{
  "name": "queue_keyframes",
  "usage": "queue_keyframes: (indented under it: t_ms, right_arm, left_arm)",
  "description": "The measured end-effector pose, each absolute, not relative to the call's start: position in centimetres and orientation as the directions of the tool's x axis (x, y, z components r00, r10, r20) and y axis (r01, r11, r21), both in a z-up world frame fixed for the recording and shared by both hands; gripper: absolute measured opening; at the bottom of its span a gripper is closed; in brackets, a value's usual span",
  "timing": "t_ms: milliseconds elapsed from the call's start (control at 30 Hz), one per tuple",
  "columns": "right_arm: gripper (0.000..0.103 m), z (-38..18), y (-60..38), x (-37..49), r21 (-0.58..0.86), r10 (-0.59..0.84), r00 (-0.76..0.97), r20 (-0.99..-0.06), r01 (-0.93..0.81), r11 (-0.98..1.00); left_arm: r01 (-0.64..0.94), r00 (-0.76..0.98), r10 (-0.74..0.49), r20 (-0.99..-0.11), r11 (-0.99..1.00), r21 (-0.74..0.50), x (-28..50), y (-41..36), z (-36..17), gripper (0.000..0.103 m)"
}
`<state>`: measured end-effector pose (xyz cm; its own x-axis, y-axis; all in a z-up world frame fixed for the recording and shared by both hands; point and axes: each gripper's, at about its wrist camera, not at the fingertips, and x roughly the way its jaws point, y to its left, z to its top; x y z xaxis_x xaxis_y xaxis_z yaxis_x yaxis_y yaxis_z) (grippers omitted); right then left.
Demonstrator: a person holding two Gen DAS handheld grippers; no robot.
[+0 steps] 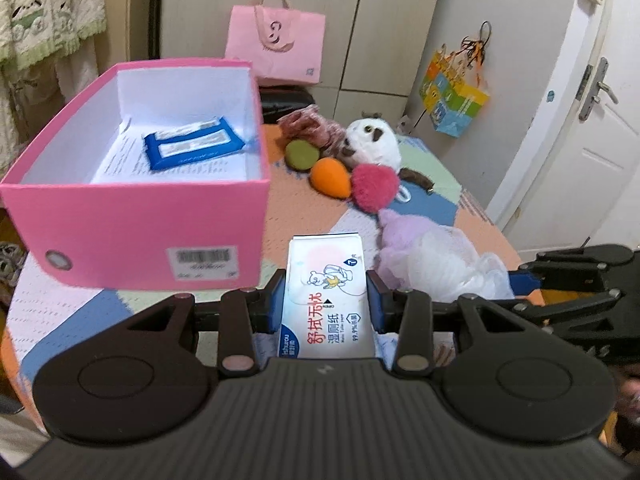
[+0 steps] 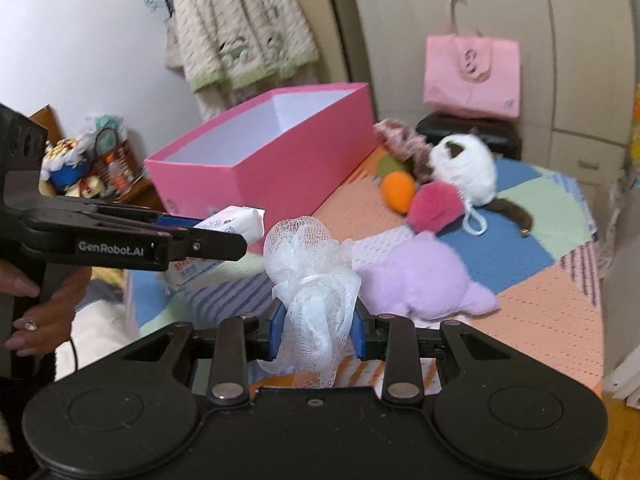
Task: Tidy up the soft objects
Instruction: 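Carry the tissue pack and mesh puff in both grippers over the pink box, then drop the tissue pack and mesh puff into the box, opening both grippers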
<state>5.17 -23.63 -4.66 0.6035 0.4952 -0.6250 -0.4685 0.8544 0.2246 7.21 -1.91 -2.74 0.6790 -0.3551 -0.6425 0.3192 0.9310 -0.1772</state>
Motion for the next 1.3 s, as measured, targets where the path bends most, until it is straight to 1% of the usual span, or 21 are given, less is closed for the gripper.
queue_keyframes:
  t_ms: [167,333,467,567,633,733,867,967,1067,1200,1300]
  right_arm:
    - [0.038,-3.4,-22.5,5.4,0.264,0.547,0.548,-0.632,-0.512,0.818]
    - [0.038,-2.4,-20.9,6.0,0.317,0.599,0.481,-0.640,-0.544,0.777]
    - [0.038,-1.3,-19.2,6.7,0.334,0.629,0.439,-0.642,-0.578,0.744]
    - [0.038,-0.3,-17.6,7.3,0.325,0.648,0.425,-0.632,-0.613,0.720]
    - [0.038,0.5,-16.5,7.6,0.291,0.646,0.466,-0.604,-0.626,0.723]
    - [0.038,1.4,-14.8,8.3,0.263,0.661,0.509,-0.551,-0.646,0.717]
    - [0.038,2.4,-13.1,10.1,0.228,0.652,0.564,-0.506,-0.642,0.732]
    - [0.038,2.9,-12.1,12.4,0.216,0.637,0.587,-0.500,-0.628,0.748]
    - [0.038,3.0,-11.2,14.7,0.177,0.599,0.620,-0.507,-0.605,0.776]
    - [0.038,2.5,-9.5,17.8,0.055,0.498,0.680,-0.538,-0.562,0.826]
    - [0.038,1.6,-7.9,20.3,-0.036,0.427,0.687,-0.588,-0.550,0.835]
  left_arm:
    - [0.334,0.640,-0.397,-0.658,0.915,-0.226,7.1,0.9,-1.8,0.039]
    - [0.358,0.604,-0.409,-0.684,0.906,-0.225,6.9,2.9,-0.6,0.039]
    - [0.382,0.583,-0.427,-0.691,0.895,-0.231,7.1,4.0,0.7,0.039]
    - [0.390,0.594,-0.451,-0.666,0.886,-0.252,7.7,5.3,2.1,0.039]
    - [0.381,0.624,-0.454,-0.636,0.887,-0.260,8.3,6.4,3.1,0.039]
    - [0.362,0.691,-0.424,-0.585,0.904,-0.226,9.2,7.5,4.5,0.039]
    - [0.356,0.717,-0.413,-0.562,0.910,-0.214,11.2,8.3,5.8,0.039]
    - [0.340,0.749,-0.363,-0.555,0.929,-0.149,13.3,8.3,6.4,0.039]
    - [0.324,0.743,-0.330,-0.583,0.939,-0.118,16.5,8.5,6.4,0.039]
    - [0.310,0.691,-0.326,-0.645,0.940,-0.143,21.8,8.6,5.1,0.039]
    - [0.278,0.642,-0.310,-0.701,0.946,-0.164,25.0,8.6,3.3,0.039]
